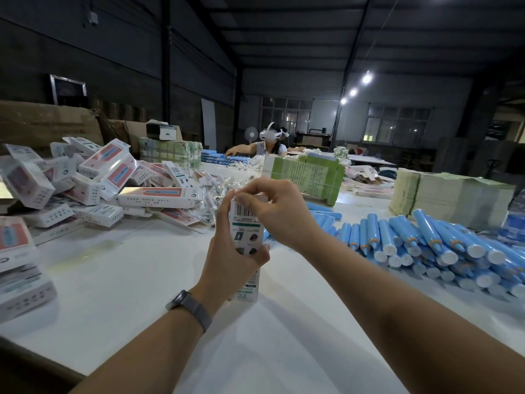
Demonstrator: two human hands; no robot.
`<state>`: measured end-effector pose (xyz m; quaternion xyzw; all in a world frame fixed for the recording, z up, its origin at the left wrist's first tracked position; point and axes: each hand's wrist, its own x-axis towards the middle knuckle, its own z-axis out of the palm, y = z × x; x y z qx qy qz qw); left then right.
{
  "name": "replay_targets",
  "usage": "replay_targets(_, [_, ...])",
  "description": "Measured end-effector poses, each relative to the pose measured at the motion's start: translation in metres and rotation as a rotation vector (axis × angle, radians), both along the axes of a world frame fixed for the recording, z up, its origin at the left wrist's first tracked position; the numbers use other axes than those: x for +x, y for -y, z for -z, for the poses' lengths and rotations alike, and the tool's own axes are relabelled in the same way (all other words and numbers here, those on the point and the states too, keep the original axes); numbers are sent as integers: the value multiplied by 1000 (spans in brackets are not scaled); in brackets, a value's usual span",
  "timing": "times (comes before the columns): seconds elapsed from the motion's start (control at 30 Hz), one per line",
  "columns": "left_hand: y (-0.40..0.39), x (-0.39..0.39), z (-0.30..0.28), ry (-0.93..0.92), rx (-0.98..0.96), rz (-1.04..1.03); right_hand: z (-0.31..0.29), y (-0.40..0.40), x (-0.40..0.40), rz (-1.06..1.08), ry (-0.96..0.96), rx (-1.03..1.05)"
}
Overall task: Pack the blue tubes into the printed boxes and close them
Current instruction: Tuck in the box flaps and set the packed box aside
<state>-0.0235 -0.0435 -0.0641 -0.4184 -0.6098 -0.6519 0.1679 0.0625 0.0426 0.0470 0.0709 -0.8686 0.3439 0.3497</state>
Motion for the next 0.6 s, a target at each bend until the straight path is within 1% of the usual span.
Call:
replay_targets(0.17, [-1, -1, 1, 15, -4, 25, 12, -1, 0, 2, -65, -32])
replay_targets(0.33, [-4, -7, 4, 9, -29, 11, 25, -7, 1, -8, -77, -75])
replay_targets(0.5, [-9, -17, 7, 10, -29, 27, 30, -5, 1, 42, -116, 39])
replay_targets(0.6, [-9, -19, 9, 7, -16, 22, 31, -5, 2, 52, -105, 82])
